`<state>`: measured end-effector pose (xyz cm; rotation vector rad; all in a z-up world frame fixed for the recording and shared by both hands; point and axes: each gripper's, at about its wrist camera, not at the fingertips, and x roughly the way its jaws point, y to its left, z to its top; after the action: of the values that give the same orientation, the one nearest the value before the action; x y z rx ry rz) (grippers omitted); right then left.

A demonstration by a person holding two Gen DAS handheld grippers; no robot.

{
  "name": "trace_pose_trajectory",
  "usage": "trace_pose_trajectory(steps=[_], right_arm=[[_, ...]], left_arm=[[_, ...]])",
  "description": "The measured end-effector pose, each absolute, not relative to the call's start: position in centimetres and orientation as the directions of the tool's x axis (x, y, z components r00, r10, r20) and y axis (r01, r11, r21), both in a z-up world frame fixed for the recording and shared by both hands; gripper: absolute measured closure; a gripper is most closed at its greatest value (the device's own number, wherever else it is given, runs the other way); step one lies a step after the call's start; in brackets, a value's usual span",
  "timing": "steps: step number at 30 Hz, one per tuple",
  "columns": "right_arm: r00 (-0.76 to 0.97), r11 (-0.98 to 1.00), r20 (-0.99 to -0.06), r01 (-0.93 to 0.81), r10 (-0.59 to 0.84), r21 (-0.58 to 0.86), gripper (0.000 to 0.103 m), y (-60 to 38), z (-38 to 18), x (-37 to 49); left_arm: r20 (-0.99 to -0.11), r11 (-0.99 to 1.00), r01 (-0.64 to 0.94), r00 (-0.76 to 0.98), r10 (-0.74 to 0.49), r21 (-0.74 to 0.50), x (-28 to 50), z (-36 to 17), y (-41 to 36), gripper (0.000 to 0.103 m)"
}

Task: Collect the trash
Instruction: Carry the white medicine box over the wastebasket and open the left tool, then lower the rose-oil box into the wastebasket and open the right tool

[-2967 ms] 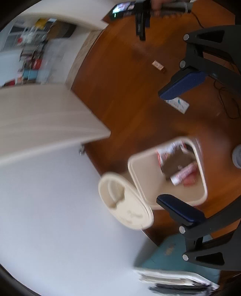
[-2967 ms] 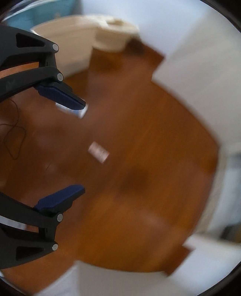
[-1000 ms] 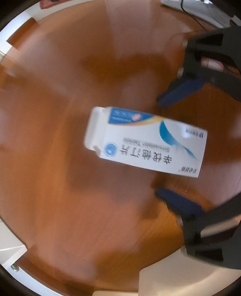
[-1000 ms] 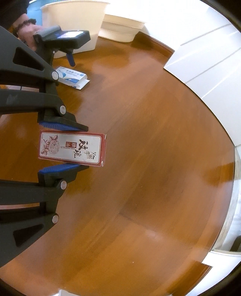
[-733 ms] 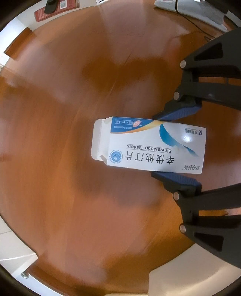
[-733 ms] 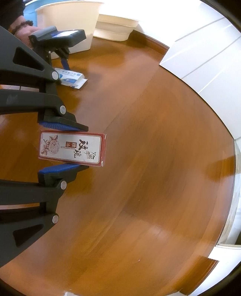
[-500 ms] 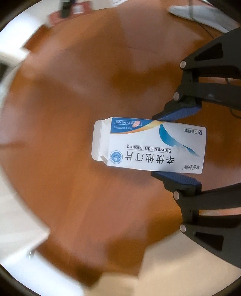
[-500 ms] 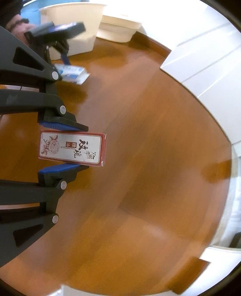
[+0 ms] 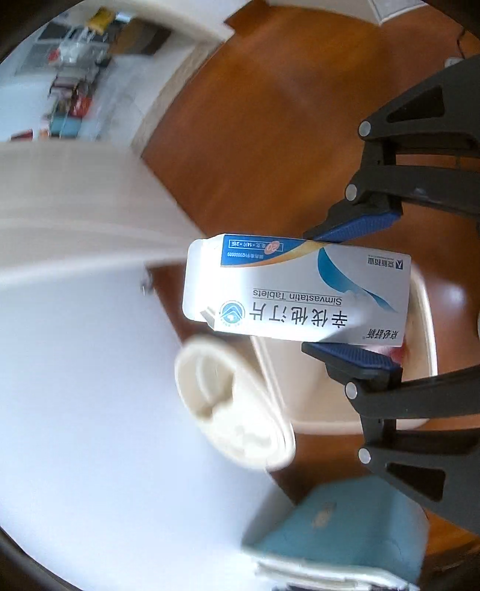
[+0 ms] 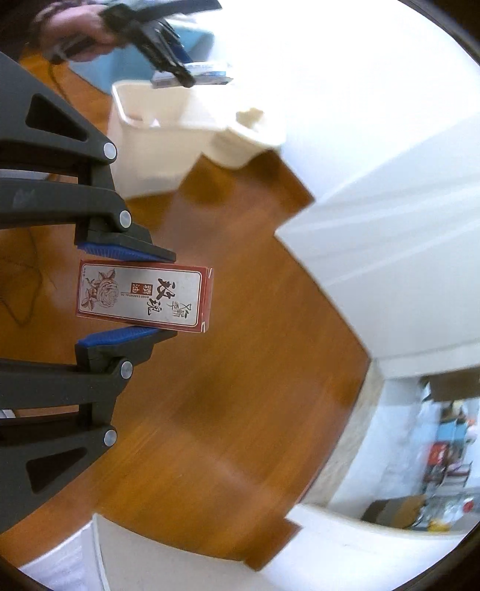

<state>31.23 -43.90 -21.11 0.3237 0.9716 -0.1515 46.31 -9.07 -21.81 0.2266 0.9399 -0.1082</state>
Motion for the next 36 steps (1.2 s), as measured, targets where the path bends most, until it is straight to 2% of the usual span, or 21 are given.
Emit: trace_pose_trajectory(steps=[4, 8, 9, 10, 13, 17, 20, 26, 31, 35, 36], right_arm=[[0.569, 0.961, -0.822, 0.209, 0.031, 0.181, 0.071, -40.6, -18.6, 31.1], [0.554, 0.965, -0.831, 0.189, 0.048, 0.181, 0.071, -37.8, -18.0, 32.0], [0.545, 0.966, -0.837, 0.183, 0.053, 0.18, 0.071, -37.2, -18.0, 32.2], [0.537, 0.968, -0.841, 0.176, 0.057, 0.178, 0.071, -36.6, -18.1, 32.4], [0.524, 0.975, -0.85, 0.15, 0.062, 0.164, 0.071, -34.4, -18.2, 33.5], [0.517, 0.98, -0.852, 0.121, 0.076, 0.161, 0.07, -31.1, -18.2, 35.3], [0.527, 0.982, -0.842, 0.071, 0.111, 0.174, 0.07, -26.9, -18.0, 37.8], [0.54, 0.976, -0.818, -0.034, 0.198, 0.214, 0.07, -16.4, -20.4, 43.7], [0.465, 0.966, -0.848, -0.084, 0.254, 0.243, 0.07, -8.5, -26.9, 49.1], [0.392, 0.971, -0.888, -0.105, 0.24, 0.215, 0.068, -5.7, -31.6, 51.2], [0.381, 0.976, -0.899, -0.107, 0.217, 0.191, 0.061, -5.4, -32.5, 51.6]], left_arm=[[-0.836, 0.978, 0.157, 0.549, 0.03, 0.138, 46.8, -23.4, -4.3, 0.052], [-0.898, 0.994, 0.089, 0.44, 0.013, 0.058, 48.8, -26.6, -1.6, 0.05], [-0.906, 0.995, 0.08, 0.424, 0.021, 0.061, 49.5, -27.2, -0.9, 0.042], [-0.909, 0.995, 0.076, 0.416, 0.022, 0.059, 49.8, -27.4, -0.9, 0.023], [-0.909, 0.995, 0.084, 0.417, 0.013, 0.053, 50.3, -26.4, -2.0, 0.0], [-0.909, 0.994, 0.101, 0.416, -0.006, 0.04, 50.6, -23.0, -1.8, 0.0], [-0.898, 0.997, 0.068, 0.44, 0.004, 0.038, 50.4, -18.5, 0.6, 0.0], [-0.827, 0.998, -0.014, 0.561, -0.036, -0.053, 44.1, -10.3, 7.2, 0.0], [-0.806, 0.988, -0.078, 0.589, -0.06, -0.131, 40.7, -9.5, 9.3, 0.0], [-0.78, 0.993, -0.07, 0.625, -0.028, -0.092, 40.8, -8.9, 9.1, 0.0], [-0.777, 0.993, -0.073, 0.629, -0.027, -0.094, 40.7, -8.8, 9.1, 0.0]])
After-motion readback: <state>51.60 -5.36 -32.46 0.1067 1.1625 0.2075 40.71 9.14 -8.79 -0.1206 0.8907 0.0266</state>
